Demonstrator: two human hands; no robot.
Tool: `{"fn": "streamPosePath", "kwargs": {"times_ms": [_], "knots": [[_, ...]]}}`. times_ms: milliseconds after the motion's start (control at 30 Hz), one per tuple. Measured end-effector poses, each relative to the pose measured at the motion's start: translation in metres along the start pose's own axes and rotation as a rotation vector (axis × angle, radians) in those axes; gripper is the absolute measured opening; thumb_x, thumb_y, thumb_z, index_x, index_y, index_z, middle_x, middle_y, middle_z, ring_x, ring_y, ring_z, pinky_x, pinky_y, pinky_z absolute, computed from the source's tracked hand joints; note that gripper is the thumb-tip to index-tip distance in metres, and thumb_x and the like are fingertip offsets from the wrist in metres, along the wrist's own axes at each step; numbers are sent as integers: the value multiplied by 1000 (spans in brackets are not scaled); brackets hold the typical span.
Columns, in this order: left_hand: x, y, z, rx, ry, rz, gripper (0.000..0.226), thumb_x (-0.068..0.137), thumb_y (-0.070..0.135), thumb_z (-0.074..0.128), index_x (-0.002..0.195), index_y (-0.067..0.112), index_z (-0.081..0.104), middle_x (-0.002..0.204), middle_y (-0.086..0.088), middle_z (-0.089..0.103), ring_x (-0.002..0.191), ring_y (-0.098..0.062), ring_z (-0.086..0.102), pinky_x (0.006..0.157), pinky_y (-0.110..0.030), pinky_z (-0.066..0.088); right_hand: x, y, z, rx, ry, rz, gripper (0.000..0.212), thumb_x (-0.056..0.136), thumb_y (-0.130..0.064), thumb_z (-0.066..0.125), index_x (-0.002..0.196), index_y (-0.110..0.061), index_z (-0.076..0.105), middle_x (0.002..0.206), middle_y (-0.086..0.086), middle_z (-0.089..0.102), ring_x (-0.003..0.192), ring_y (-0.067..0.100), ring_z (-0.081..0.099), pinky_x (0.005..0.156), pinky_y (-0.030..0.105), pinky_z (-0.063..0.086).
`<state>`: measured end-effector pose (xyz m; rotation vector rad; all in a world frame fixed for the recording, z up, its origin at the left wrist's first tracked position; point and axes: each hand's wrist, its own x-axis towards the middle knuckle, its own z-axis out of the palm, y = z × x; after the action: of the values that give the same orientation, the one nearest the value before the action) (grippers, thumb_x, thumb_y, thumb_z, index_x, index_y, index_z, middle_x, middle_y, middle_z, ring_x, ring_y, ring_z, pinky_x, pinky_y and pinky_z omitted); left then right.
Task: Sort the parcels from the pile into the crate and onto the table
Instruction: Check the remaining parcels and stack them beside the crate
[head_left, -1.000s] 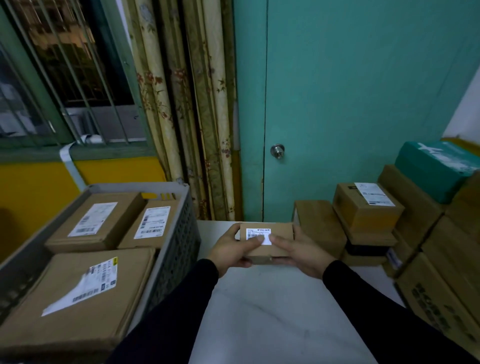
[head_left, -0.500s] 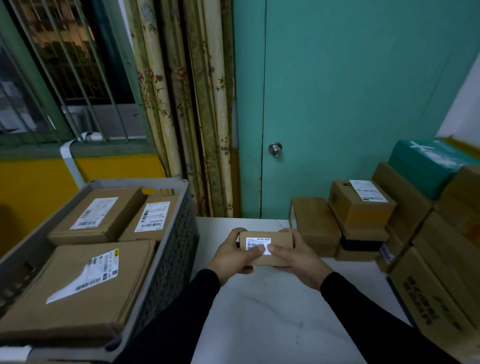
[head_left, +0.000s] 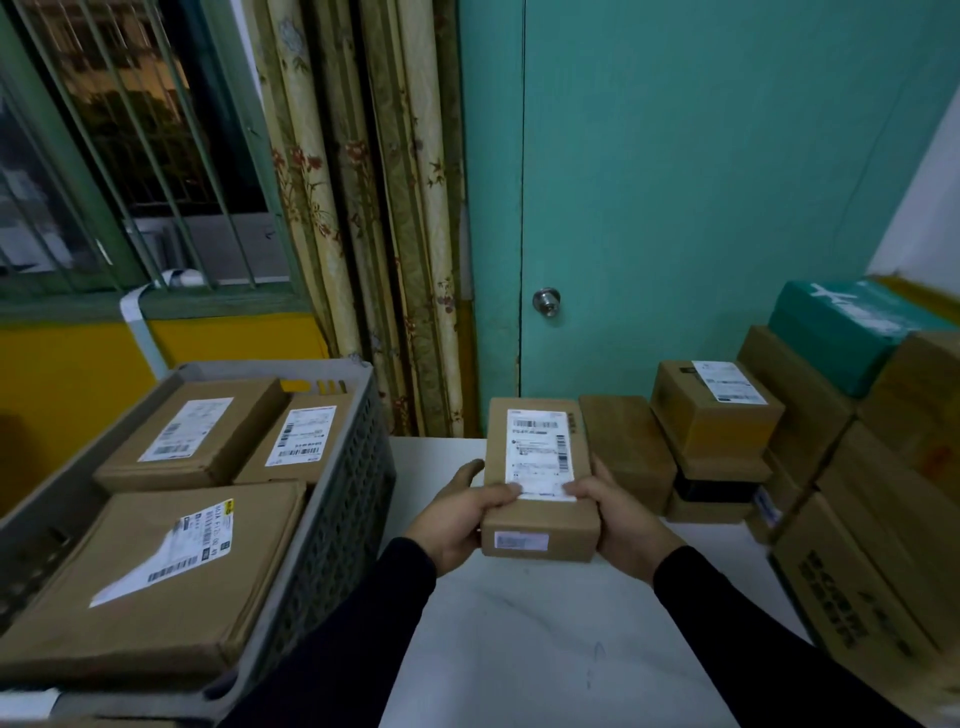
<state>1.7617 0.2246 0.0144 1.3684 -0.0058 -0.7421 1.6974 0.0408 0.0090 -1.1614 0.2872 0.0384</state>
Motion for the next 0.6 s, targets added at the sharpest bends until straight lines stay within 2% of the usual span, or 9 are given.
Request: {"fn": "streamPosePath", "kwargs": {"times_ms": [100,167,267,333,433,600], "knots": [[-3,4,1,4,-33,43,80,84,3,76,149,25,37,121,-7,73,108,-32,72,99,-52,55,-1,-3,2,-49,-1,16,71,83,-12,76,143,-33,44,125,8,72,107,31,73,88,46,60],[-3,4,3,-13,-17,76,75,85,10,79,147,25,39,118,-7,74,104,-30,74,95,-48,58,-2,-3,4,-83,-10,6,81,75,-21,81,145,-33,42,126,5,71,109,30,72,92,47,59],[-5,4,9,25,33,138,73,87,21,79,148,23,38,116,-1,74,98,-23,75,86,-39,61,-2,-2,6,-128,-20,-23,70,84,-16,79,140,-36,43,123,-1,72,108,24,72,93,43,59],[-4,0,11,55,61,159,71,90,20,77,149,24,38,116,0,72,98,-21,75,83,-37,62,0,-1,7,-148,-15,-36,63,91,-8,72,137,-39,43,122,-4,72,107,22,73,90,40,60],[-4,-3,12,70,82,179,67,92,18,74,148,26,38,116,1,72,96,-19,75,77,-33,62,0,0,8,-166,-9,-42,63,93,-6,69,136,-42,41,124,-5,70,110,22,71,94,43,58],[-6,-2,10,93,73,174,70,90,25,76,148,26,38,119,-1,72,99,-21,75,88,-40,61,1,1,4,-161,-8,-26,61,91,-10,71,134,-43,42,119,-7,72,105,21,73,87,38,60]]}}
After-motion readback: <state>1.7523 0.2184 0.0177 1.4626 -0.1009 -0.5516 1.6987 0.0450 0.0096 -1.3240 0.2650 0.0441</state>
